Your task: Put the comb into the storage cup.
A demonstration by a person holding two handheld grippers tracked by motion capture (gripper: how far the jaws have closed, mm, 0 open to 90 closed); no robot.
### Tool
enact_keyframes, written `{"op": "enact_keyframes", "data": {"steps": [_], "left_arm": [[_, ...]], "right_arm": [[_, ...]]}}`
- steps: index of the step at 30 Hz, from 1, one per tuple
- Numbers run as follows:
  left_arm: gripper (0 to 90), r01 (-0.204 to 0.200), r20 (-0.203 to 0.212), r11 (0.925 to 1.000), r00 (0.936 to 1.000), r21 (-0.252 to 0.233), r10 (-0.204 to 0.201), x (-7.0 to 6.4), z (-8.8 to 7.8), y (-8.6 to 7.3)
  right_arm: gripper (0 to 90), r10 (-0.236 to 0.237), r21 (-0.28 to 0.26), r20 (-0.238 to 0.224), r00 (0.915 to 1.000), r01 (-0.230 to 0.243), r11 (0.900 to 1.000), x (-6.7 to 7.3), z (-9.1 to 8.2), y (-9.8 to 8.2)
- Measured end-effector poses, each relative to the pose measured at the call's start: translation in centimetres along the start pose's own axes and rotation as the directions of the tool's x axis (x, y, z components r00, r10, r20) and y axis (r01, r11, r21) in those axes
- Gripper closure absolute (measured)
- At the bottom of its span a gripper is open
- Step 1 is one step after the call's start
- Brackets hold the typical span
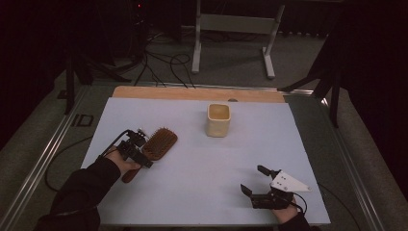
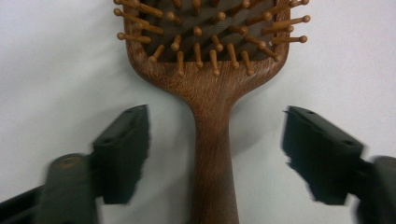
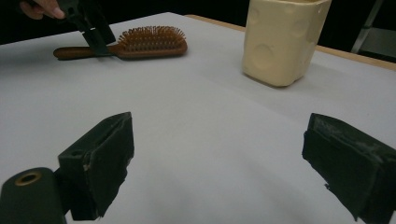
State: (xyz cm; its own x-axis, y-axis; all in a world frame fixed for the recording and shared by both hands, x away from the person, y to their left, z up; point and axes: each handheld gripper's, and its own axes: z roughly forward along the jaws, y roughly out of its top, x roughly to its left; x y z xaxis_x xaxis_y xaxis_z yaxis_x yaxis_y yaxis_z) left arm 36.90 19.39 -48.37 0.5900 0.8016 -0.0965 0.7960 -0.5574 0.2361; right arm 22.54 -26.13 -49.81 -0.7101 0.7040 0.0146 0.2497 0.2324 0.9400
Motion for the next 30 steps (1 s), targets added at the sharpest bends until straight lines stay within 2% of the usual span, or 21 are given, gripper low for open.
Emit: {"op": "enact_keyframes", "data": {"steps": [4, 5, 7, 14, 17, 22, 27, 30], "left_arm": [[35.7, 0.006, -0.007, 1.0000, 1.0000, 0.005, -0.006, 0.1, 0.2, 0.0], [37.0, 0.007, -0.019, 0.9999, 0.9998, 0.011, -0.007, 0.0, 0.4, 0.0], [40.4, 0.005, -0.007, 0.9999, 1.0000, 0.015, -0.005, 0.0, 0.5, 0.1], [52.3, -0.002, -0.018, 0.9998, 0.9998, 0.020, 0.002, -0.2, 0.6, 0.2], [53.3, -0.008, -0.029, 0.9994, 0.9995, 0.033, 0.009, -0.3, 0.6, 0.3], [63.5, -0.032, -0.061, 0.9979, 0.9975, 0.056, 0.035, -0.5, 0.6, 0.5], [68.4, -0.050, -0.082, 0.9947, 0.9950, 0.090, 0.057, -1.0, 0.7, 0.9], [70.4, -0.044, -0.088, 0.9933, 0.9947, 0.107, 0.053, -1.1, 0.7, 1.2]], "right_arm": [[9.0, 0.000, 0.000, 0.000, 1.0000, 0.000, 1.000, 0.0, 0.0, 0.0], [9.0, 0.000, 0.000, 0.000, 1.0000, 0.000, 1.000, 0.0, 0.0, 0.0], [9.0, 0.000, 0.000, 0.000, 1.0000, 0.000, 1.000, 0.0, 0.0, 0.0], [9.0, -0.001, 0.000, 0.000, 1.0000, 0.001, 1.000, 0.0, 0.0, 0.0], [9.0, -0.004, 0.001, -0.001, 1.0000, 0.004, 1.000, 0.0, 0.0, 0.0], [9.0, -0.005, 0.002, 0.001, 1.0000, 0.005, 1.000, 0.0, 0.0, 0.0], [9.0, -0.008, 0.004, 0.003, 1.0000, 0.008, 1.000, 0.0, 0.0, 0.0], [8.9, -0.010, 0.005, 0.002, 0.9999, 0.010, 1.000, 0.0, 0.0, 0.0]]}}
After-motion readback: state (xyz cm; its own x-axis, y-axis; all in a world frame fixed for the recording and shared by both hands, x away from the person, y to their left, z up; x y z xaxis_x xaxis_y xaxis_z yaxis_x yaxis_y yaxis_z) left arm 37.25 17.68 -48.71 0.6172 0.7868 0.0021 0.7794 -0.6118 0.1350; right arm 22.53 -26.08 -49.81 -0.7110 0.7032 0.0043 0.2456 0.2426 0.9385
